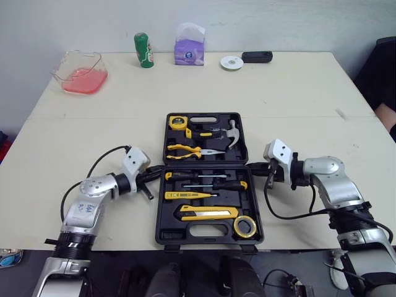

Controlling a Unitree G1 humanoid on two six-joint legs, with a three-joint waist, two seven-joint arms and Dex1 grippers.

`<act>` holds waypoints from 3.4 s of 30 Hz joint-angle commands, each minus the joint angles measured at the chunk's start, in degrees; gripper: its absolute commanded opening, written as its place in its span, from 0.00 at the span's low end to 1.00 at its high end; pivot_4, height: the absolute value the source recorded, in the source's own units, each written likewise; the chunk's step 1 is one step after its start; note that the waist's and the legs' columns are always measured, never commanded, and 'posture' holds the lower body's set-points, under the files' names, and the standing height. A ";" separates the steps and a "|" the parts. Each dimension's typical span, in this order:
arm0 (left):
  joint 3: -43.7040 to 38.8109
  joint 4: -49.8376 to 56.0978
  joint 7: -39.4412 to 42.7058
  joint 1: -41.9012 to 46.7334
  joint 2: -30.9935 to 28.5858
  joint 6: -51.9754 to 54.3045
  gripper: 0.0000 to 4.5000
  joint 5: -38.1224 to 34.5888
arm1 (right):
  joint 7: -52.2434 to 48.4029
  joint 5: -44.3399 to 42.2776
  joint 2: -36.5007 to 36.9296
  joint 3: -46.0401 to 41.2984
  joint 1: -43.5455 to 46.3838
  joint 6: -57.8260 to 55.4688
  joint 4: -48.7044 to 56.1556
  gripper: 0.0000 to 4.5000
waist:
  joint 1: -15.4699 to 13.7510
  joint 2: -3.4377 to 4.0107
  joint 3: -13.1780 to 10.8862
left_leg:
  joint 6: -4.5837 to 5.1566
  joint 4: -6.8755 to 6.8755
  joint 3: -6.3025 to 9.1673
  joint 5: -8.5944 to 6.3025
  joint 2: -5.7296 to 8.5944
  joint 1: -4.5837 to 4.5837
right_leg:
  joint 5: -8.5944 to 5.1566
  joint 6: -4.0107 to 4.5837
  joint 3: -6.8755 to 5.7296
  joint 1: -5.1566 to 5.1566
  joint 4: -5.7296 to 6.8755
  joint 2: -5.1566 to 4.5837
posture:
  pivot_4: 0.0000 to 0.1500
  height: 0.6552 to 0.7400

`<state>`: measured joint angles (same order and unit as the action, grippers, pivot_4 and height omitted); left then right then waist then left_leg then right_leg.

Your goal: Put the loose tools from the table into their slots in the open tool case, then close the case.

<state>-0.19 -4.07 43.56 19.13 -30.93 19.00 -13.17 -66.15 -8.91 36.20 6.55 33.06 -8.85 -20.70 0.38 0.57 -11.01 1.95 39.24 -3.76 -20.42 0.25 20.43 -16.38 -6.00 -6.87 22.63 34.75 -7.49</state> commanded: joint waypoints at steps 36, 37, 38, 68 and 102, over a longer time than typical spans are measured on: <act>-0.56 -10.45 -19.30 37.28 -0.49 59.42 1.00 -11.05 | 24.73 -14.03 1.70 -3.78 24.40 -74.43 7.72 0.99 | -0.27 -0.12 -0.06 | -0.07 0.18 -0.04 0.14 0.18 0.92 | 0.00 0.03 0.08 1.02 0.46 0.27 | 1.00 1.00; -0.18 -11.00 -19.38 37.17 -0.32 58.97 1.00 -10.70 | 24.97 -14.17 1.58 -4.05 24.24 -74.67 7.87 0.99 | -0.26 -0.12 -0.06 | -0.07 0.18 -0.04 0.15 0.18 0.92 | 0.00 0.03 0.09 1.02 0.46 0.27 | 1.00 1.00; -0.36 -11.66 -19.85 37.13 0.08 58.52 1.00 -10.30 | 25.16 -14.26 1.53 -4.22 24.06 -74.77 7.97 0.99 | -0.26 -0.12 -0.05 | -0.07 0.18 -0.05 0.14 0.18 0.92 | 0.00 0.03 0.09 1.02 0.46 0.27 | 1.00 1.00; 1.67 -16.02 -18.51 37.57 1.71 57.43 1.00 -6.06 | 33.93 -11.31 -4.00 -4.00 26.21 -71.31 1.52 0.99 | -0.13 -0.12 -0.05 | -0.08 0.35 -0.09 0.15 0.18 0.90 | 0.00 0.04 0.18 1.06 0.72 0.26 | 1.00 1.00; -8.03 -11.02 -20.39 24.15 6.96 9.56 0.00 -0.73 | 34.96 -2.90 -11.04 -11.87 4.59 -10.57 17.45 0.00 | -0.11 -0.23 -0.03 | -0.13 0.45 -0.48 0.18 0.19 1.30 | 0.00 0.03 0.49 1.73 1.01 0.30 | 1.00 1.00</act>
<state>-7.16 -16.27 23.61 43.00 -20.68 34.64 -17.62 -30.21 -14.03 22.73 -3.28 37.18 -29.35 -5.81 0.27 0.34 -11.04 1.84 39.70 -4.27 -20.24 0.44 21.75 -16.38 -5.96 -6.36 24.39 35.77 -7.19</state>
